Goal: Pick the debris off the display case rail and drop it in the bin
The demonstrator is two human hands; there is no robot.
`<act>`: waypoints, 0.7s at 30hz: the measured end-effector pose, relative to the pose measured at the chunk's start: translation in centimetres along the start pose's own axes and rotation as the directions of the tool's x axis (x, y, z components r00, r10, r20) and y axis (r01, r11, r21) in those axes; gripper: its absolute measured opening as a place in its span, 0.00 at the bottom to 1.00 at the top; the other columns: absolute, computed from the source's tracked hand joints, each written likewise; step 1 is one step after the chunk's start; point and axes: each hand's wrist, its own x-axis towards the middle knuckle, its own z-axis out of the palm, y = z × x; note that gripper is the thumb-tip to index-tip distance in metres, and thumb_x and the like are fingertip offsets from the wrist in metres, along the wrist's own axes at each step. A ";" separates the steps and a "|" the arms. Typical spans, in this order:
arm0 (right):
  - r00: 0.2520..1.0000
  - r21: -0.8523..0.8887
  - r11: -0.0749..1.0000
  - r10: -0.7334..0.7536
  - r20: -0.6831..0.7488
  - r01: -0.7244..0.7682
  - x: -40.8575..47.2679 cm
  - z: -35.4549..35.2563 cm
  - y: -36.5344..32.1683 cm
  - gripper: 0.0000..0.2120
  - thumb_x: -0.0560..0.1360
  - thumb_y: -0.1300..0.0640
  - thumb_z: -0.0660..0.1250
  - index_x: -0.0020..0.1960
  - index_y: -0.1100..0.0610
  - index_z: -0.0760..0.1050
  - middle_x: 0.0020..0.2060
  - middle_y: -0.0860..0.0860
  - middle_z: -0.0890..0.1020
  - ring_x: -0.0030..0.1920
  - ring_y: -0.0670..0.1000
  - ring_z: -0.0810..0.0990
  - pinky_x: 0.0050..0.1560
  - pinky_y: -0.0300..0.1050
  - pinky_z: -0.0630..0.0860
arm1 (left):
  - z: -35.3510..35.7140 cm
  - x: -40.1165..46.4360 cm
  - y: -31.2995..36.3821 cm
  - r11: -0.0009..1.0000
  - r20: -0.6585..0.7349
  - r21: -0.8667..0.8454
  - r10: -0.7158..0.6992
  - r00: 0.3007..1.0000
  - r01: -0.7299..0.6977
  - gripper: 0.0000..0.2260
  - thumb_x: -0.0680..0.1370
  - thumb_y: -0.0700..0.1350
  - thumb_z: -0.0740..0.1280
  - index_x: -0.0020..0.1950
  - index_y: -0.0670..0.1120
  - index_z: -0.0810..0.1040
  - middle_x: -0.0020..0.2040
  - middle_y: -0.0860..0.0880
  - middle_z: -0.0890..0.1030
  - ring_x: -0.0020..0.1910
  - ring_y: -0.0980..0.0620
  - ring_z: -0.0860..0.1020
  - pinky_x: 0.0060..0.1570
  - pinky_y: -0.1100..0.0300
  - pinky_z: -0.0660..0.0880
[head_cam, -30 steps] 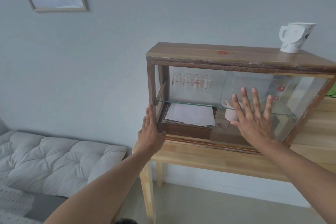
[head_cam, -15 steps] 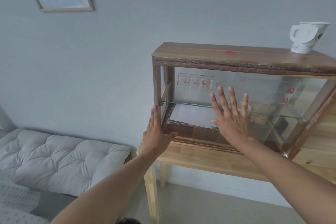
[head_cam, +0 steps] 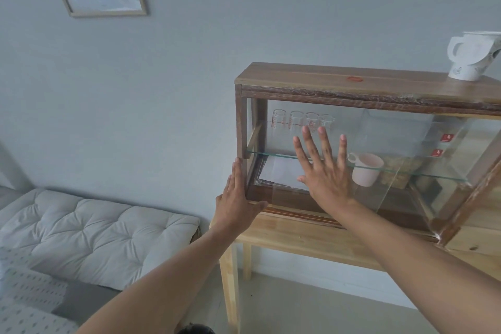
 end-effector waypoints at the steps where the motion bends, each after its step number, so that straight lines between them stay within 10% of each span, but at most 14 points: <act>1: 1.000 0.006 1.000 -0.006 0.001 0.006 0.4 -0.1 -0.5 0.63 0.69 0.42 0.82 0.87 0.55 0.42 0.87 0.57 0.43 0.86 0.66 0.43 0.80 0.78 0.41 | -0.1 0.0 -0.1 1.000 0.002 0.023 0.006 1.000 -0.006 0.64 0.69 0.63 0.80 0.81 0.65 0.28 0.87 0.55 0.49 0.83 0.41 0.62 0.72 0.31 0.68; 21: 0.998 0.099 0.993 -0.054 -0.027 0.057 4.2 -1.0 -6.7 0.58 0.73 0.42 0.78 0.87 0.54 0.41 0.87 0.55 0.42 0.86 0.64 0.41 0.81 0.75 0.38 | -1.8 -0.4 0.3 0.976 0.079 0.213 0.015 0.997 -0.031 0.62 0.74 0.60 0.78 0.81 0.59 0.25 0.87 0.56 0.45 0.85 0.45 0.52 0.73 0.34 0.65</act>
